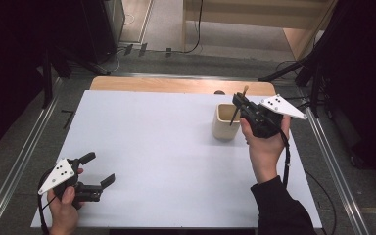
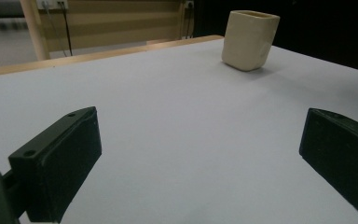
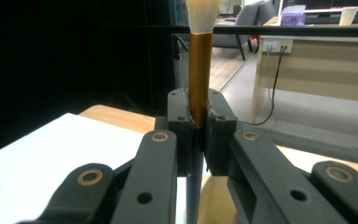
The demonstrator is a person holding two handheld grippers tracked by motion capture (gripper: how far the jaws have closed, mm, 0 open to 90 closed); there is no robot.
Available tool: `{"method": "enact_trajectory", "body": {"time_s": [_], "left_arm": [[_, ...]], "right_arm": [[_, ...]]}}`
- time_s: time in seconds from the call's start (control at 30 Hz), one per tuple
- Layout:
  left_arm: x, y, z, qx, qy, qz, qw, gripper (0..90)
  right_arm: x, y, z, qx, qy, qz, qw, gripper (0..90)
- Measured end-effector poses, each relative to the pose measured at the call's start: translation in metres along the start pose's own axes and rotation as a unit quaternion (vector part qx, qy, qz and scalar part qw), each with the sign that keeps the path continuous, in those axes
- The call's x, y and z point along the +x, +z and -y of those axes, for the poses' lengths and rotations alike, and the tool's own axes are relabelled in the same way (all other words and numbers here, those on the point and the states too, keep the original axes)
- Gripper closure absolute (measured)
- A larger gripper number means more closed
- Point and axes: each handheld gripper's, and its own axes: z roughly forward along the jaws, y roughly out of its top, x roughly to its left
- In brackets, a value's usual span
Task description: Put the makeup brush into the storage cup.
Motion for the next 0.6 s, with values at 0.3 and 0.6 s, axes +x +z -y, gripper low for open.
{"method": "enact_trajectory", "body": {"time_s": [0.3,0.6], "left_arm": [[0.000,0.000,0.000,-0.001,0.000,0.000,1.0000,0.0],[-0.001,0.002,0.000,0.001,0.001,0.002,1.0000,0.0]], "right_arm": [[-0.009,0.008,-0.001,-0.011,-0.013,0.008,0.9998,84.2],[-0.019,0.016,0.003,-0.011,-0.020,0.014,0.9996,84.1]]}}
